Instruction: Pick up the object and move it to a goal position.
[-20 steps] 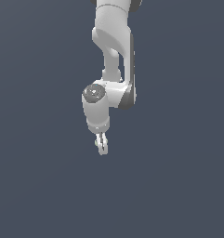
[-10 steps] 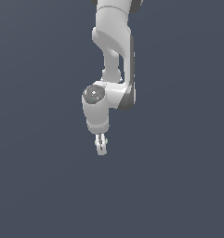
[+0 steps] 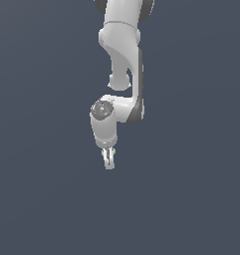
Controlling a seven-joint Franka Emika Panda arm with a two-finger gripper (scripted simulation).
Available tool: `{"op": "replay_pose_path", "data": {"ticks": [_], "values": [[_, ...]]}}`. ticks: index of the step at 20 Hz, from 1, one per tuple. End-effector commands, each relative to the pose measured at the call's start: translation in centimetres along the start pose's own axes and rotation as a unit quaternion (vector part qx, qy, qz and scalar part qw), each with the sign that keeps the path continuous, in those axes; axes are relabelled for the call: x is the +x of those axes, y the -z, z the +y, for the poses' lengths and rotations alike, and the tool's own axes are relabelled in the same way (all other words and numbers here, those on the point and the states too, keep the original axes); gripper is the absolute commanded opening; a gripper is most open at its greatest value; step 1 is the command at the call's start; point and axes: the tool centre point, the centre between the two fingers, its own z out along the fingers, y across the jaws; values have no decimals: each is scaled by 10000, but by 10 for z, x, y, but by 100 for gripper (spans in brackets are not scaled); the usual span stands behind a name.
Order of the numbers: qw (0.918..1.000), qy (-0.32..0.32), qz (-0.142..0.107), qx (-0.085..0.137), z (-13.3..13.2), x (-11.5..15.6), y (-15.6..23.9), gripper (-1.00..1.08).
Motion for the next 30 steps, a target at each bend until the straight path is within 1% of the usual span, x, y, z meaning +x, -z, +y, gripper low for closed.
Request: {"op": "replay_pose_path", "data": {"ticks": [1,5,6,17,20,25,30], "values": [[10000,-4,0,3,0,0,-10,100],[10000,-4,0,3,-1,0,-14,100],[10000,-4,0,3,-1,0,-14,-100],[10000,-3,1,10,-2,0,-13,-100],[10000,-3,1,10,-3,-6,-12,-100],[10000,-3,1,10,-9,-30,-7,-100],[10000,-4,3,7,-20,-73,1,-100]]}}
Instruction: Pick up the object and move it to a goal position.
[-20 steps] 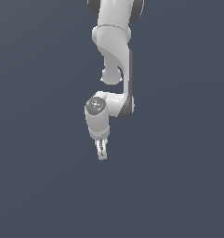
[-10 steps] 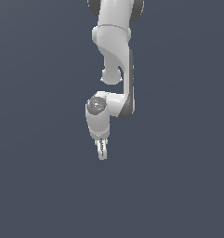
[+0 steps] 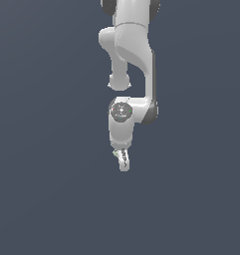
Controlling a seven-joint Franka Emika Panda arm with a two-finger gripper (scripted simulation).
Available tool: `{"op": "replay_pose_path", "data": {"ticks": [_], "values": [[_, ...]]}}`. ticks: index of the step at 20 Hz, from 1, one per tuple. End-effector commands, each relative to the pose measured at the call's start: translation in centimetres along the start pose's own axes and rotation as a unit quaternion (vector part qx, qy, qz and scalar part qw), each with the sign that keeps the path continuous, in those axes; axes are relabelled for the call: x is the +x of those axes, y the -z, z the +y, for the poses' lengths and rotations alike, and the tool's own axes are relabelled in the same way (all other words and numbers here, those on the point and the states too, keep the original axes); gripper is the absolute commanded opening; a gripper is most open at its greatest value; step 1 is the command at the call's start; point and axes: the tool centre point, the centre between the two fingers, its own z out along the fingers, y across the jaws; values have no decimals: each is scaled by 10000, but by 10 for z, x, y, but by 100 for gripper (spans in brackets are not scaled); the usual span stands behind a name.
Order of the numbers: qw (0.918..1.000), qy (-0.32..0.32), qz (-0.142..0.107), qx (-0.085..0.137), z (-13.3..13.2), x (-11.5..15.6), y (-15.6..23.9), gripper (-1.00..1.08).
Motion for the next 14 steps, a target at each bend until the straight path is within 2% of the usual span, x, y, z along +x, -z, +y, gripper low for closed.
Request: {"op": "replay_pose_path", "data": {"ticks": [1,8,14], "values": [[10000,7,0,0,-6,-26,5,-100],[10000,6,1,-3,-25,-91,17,-100],[10000,6,1,-3,-34,-120,23,-100]]}}
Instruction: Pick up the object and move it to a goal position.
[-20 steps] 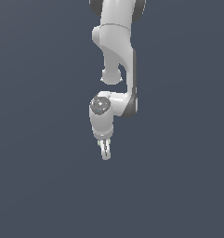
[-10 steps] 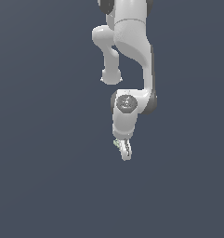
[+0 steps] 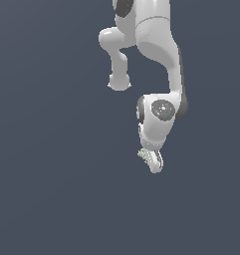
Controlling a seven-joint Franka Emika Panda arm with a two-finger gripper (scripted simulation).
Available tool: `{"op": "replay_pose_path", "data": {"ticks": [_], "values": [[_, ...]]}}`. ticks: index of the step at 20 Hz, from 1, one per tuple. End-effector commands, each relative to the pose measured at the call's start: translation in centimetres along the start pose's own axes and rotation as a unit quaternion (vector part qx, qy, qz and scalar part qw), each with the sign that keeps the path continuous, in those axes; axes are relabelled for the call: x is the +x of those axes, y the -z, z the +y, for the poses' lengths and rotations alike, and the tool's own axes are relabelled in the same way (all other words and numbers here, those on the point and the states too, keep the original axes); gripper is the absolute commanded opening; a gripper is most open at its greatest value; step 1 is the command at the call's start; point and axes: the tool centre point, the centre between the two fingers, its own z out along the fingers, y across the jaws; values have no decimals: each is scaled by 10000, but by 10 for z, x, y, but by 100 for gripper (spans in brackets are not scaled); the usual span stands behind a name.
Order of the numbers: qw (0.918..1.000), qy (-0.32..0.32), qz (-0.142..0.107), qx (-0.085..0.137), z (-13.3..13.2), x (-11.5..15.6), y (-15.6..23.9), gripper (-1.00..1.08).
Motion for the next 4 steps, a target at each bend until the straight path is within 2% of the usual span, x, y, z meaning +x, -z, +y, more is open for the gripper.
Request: {"op": "replay_pose_path", "data": {"ticks": [1,4], "values": [[10000,-11,3,-2,-3,-7,2,-100],[10000,-11,3,-2,-4,-9,2,-100]]}}
